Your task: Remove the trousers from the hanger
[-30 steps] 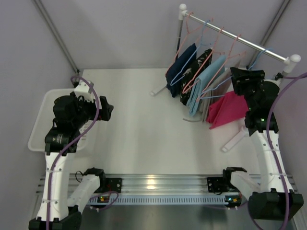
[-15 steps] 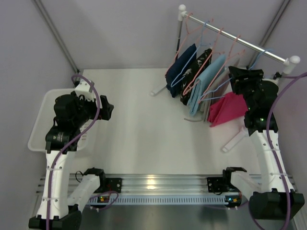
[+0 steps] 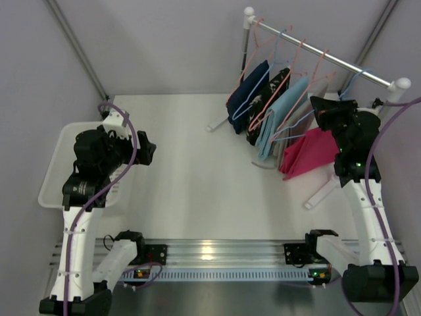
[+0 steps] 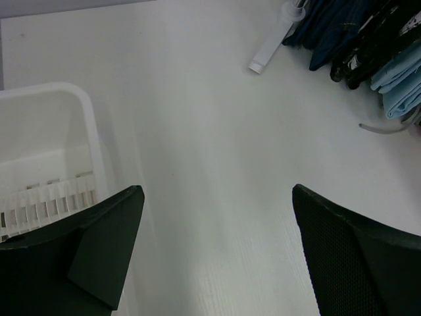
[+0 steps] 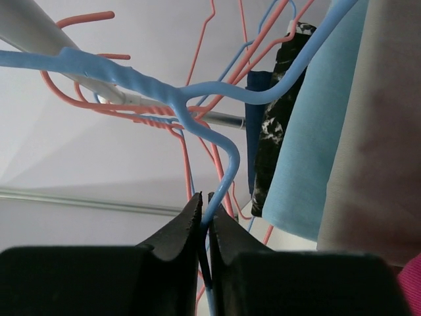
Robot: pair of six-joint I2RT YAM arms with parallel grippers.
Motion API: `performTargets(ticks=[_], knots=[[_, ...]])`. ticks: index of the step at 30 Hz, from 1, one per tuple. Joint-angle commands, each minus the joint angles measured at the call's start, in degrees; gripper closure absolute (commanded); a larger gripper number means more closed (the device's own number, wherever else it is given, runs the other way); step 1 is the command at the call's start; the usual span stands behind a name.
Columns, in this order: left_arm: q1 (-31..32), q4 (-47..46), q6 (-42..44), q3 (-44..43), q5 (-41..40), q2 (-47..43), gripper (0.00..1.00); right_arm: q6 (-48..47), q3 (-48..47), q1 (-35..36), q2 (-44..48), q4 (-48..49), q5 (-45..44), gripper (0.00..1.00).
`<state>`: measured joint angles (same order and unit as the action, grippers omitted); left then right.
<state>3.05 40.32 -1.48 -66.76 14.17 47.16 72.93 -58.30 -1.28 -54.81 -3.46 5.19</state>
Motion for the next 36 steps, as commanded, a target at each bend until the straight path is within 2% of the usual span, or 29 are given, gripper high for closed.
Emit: performTargets(ticks=[1,3,8,14,20,25,29,36], knots=[[-0.2,-2.7,-0.4,-0.8,1.1,0.4,0.01,-1.1,-2.6,0.8,1.5,1.0,1.2,0.96],[-0.2,-2.6,-0.4,-1.2,1.1,0.7,0.01,-2.7,-2.2,0.8,2.8,1.3,1.4,1.0],[-0.2,-1.6,-0.3,-2.3,1.0,1.1,0.01,-5.8,-0.4,0.8,6.6,2.9,3.1,1.0],[-0.2,-0.8,-0.7,-2.9,0.9,1.1,0.01,-13.3,0.8,0.8,10.3,9.9,5.2,1.0],[-0.2,-0.2,-0.8,-3.6,0.9,1.2,0.01,-20.3,-2.0,0.8,8.0,16.3,7.4,1.0],[-0.2,0.3,-0.4,-4.0,0.9,0.8,0.01,-22.2,-3.3,0.8,6.1,18.7,10.3,1.0],[-0.2,0.6,-0.5,-4.0,0.9,0.5,0.01,-23.8,-4.3,0.8,7.3,18.1,13.6,1.0],[-0.2,0.3,-1.9,-3.7,3.0,0.6,0.01,-27.1,-6.3,0.8,13.1,10.7,18.6,1.0]])
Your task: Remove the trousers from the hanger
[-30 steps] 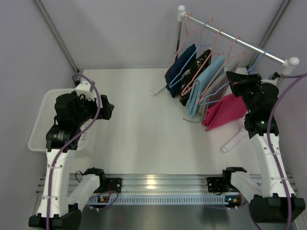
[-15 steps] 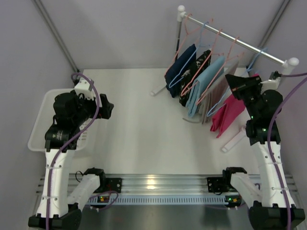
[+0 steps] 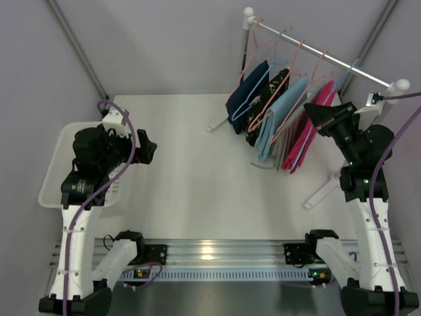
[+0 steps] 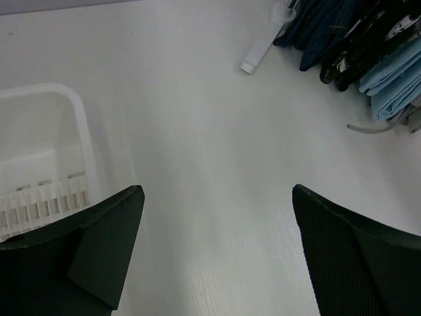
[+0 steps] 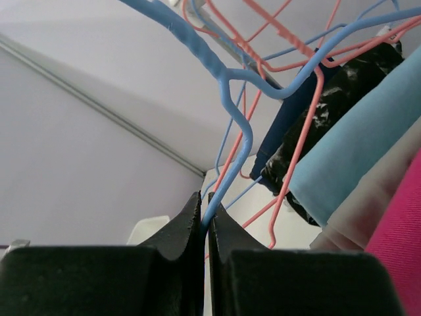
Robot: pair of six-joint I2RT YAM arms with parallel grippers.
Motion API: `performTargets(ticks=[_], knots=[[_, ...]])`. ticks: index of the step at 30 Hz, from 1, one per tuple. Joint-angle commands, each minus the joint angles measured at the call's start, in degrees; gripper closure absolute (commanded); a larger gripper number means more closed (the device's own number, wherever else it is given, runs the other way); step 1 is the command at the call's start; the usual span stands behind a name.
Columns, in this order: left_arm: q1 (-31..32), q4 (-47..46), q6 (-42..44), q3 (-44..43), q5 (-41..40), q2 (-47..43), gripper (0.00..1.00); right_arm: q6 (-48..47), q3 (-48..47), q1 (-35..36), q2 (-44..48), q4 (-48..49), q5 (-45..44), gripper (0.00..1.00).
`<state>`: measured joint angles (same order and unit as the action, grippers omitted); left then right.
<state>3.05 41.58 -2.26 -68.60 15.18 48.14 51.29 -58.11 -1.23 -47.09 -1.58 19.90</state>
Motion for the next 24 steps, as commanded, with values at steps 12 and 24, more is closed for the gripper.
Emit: performTargets(ticks=[12,24], knots=[[-0.2,0.2,-0.5,-2.2,3.5,-1.4,0.01,-8.6,-5.8,0.8,18.0,-7.9,11.7,1.0],[-0.2,1.7,-1.0,-1.1,3.3,-3.4,0.01,-11.0,-10.4,0.8,26.1,-28.3,21.4,1.0]])
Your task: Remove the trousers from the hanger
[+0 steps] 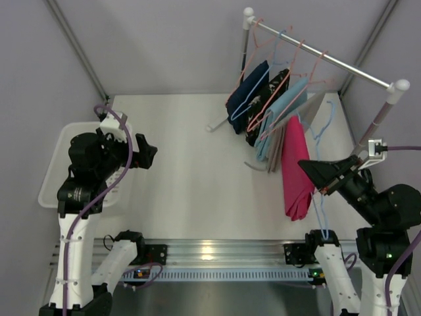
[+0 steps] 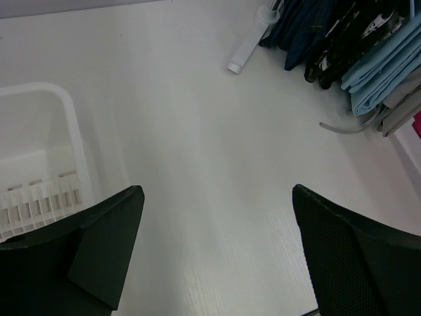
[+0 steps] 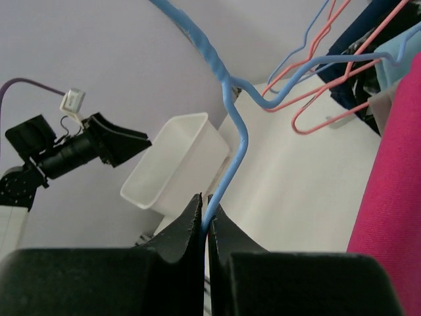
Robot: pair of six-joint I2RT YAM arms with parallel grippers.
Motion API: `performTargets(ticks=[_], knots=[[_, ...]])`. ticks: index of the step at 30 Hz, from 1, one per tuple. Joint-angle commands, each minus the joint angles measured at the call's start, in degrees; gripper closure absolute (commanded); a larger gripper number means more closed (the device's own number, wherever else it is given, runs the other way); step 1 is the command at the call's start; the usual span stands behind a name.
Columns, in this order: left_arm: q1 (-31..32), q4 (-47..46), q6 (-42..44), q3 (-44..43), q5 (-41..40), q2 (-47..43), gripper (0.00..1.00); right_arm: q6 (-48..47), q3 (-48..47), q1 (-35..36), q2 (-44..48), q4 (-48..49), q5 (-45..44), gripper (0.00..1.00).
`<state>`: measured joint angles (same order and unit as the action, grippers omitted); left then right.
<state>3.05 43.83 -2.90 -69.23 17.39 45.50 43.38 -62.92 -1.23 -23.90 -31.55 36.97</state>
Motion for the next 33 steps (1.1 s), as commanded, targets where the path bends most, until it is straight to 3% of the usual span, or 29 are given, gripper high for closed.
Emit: performTargets(ticks=[1,6,10,14,18,19,23,29,33], knots=[[-0.2,-0.5,-0.4,-0.4,1.2,-0.8,0.01,-3.5,-5.7,0.8,3.9,0.8,4.9,1.0],[-0.2,-0.4,-0.6,0.9,1.5,-1.3,0.01,-5.3,-3.8,0.8,7.7,-3.1,11.8,1.0],[-0.2,-0.4,-0.9,1.2,1.6,-1.2,0.01,-4.0,-1.9,0.4,10.6,-0.5,16.8,1.0],[-0.2,-0.6,-0.4,1.6,1.9,-2.0,0.01,1.7,0.0,-5.0,8.4,10.6,26.0,1.0],[-0.2,-0.9,-0.4,1.3,3.1,-2.2,0.01,18.3,3.6,-13.5,3.9,36.0,33.9,1.0],[-0.2,-1.1,-0.5,1.4,3.2,-2.3,0.01,26.2,4.2,-15.0,2.0,48.5,34.5,1.0],[-0.2,-2.3,-1.2,2.0,3.4,-3.6,0.01,34.4,3.5,-18.4,-1.6,65.4,31.5,1.0],[-0.2,-3.3,-1.6,2.6,3.6,-2.8,0.01,43.4,0.4,-21.0,-7.3,79.1,28.2,1.0],[-0.2,-3.3,-1.6,1.6,3.5,-1.8,0.01,43.1,-3.1,-21.1,-12.4,79.0,26.3,1.0]])
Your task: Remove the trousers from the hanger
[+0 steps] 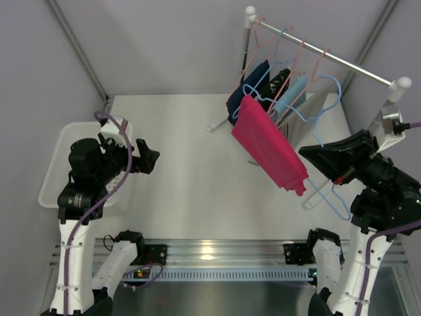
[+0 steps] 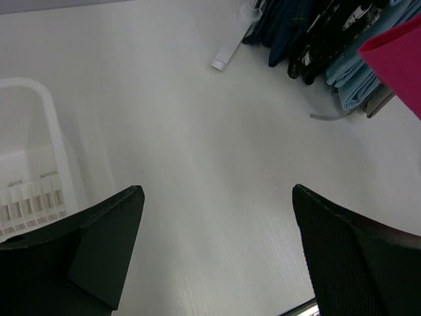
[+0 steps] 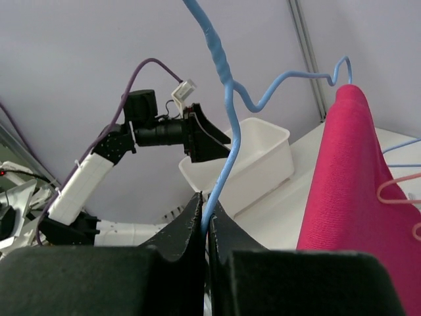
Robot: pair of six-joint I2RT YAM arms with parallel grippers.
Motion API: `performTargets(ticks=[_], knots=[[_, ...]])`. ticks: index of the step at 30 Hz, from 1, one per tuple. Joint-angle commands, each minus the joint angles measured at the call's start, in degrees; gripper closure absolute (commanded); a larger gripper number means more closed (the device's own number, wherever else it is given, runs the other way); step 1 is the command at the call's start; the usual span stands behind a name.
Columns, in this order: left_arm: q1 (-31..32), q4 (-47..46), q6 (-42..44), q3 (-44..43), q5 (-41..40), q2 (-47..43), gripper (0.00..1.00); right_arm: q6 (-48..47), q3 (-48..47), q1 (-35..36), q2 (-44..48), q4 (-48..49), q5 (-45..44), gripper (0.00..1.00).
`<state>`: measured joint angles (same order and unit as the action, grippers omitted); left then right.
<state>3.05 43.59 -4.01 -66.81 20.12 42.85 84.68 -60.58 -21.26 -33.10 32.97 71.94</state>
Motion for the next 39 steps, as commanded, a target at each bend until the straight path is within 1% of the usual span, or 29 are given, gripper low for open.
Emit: performTargets(ticks=[1,6,8,9,10,11,12,13,14,16,17,19,20,23,25,27,29,30,33,36,38,39], knots=[[-0.2,-3.1,-0.4,-1.0,0.7,1.1,0.01,1.8,-6.3,-1.0,-5.6,14.1,-9.0,1.0],[-0.2,-3.5,-0.7,-1.2,0.2,2.2,0.01,3.3,-14.1,0.3,-13.5,12.6,-11.0,1.0],[-0.2,-3.7,-0.9,-1.0,0.0,2.6,0.01,0.7,-17.1,3.6,-15.0,7.8,-12.2,1.0],[-0.2,-3.9,-1.0,-0.9,-0.3,2.5,0.01,-5.9,-18.4,6.0,-16.6,3.5,-12.7,1.0],[-0.2,-4.0,-1.1,-0.8,-0.3,2.6,0.01,-11.0,-19.7,9.0,-17.3,-8.8,-13.4,1.0],[-0.2,-4.0,-1.1,-0.4,-0.3,2.7,0.01,-16.3,-23.0,17.0,-18.4,-15.9,-15.9,1.0],[-0.2,-4.1,-1.1,-0.3,-0.6,2.7,0.01,-25.8,-24.6,21.9,-20.3,-22.2,-17.6,1.0],[-0.2,-4.1,-0.9,-0.2,-0.7,2.7,0.01,-29.0,-25.6,26.5,-20.9,-26.6,-19.2,1.0],[-0.2,-4.0,-0.8,-0.1,-0.9,2.6,0.01,-31.2,-26.3,33.8,-21.6,-31.3,-23.1,1.0],[-0.2,-3.7,-0.4,-0.3,-1.3,2.5,0.01,-36.9,-27.4,40.2,-24.5,-35.3,-26.8,1.0],[-0.2,-3.6,-0.3,-0.5,-1.5,2.2,0.01,-37.7,-28.5,44.9,-25.8,-37.6,-29.0,1.0],[-0.2,-3.0,0.1,-0.9,-2.4,1.4,0.01,-38.0,-29.0,48.1,-28.9,-37.4,-32.1,1.0],[-0.2,-2.9,0.2,-1.0,-2.7,0.9,0.01,-38.1,-29.0,50.8,-29.6,-36.7,-33.8,1.0],[-0.2,-2.3,-0.3,-1.7,-3.6,-0.7,0.01,-38.2,-29.9,54.6,-32.5,-35.5,-40.2,1.0],[-0.2,-1.8,-1.2,-2.3,-3.3,-2.0,0.01,-37.7,-31.2,56.1,-35.0,-36.2,-45.4,1.0],[-0.2,-1.6,-1.7,-3.2,-2.8,-2.6,0.01,-37.6,-32.1,57.0,-37.6,-37.5,-48.5,1.0],[-0.2,-1.1,-1.3,-4.5,-0.8,-2.9,0.01,-37.7,-33.3,58.7,-39.0,-38.7,-53.9,1.0],[-0.2,-0.6,0.0,-5.0,0.3,-2.3,0.02,-37.1,-33.1,59.2,-39.9,-38.4,-57.4,1.0],[-0.2,0.8,3.3,-6.8,2.8,-1.4,0.02,-34.6,-32.6,60.7,-42.6,-37.5,-61.3,1.0],[-0.2,-1.7,5.8,-6.2,1.7,-2.1,0.03,-32.6,-35.4,62.0,-46.9,-40.6,-65.3,1.0],[-0.2,-4.0,5.9,-4.8,0.6,-2.7,0.03,-32.0,-38.6,63.2,-50.5,-41.6,-67.9,1.0],[-0.3,-6.4,5.4,-4.0,-1.3,-2.8,0.04,-32.0,-40.0,63.6,-51.8,-41.5,-68.4,1.0]])
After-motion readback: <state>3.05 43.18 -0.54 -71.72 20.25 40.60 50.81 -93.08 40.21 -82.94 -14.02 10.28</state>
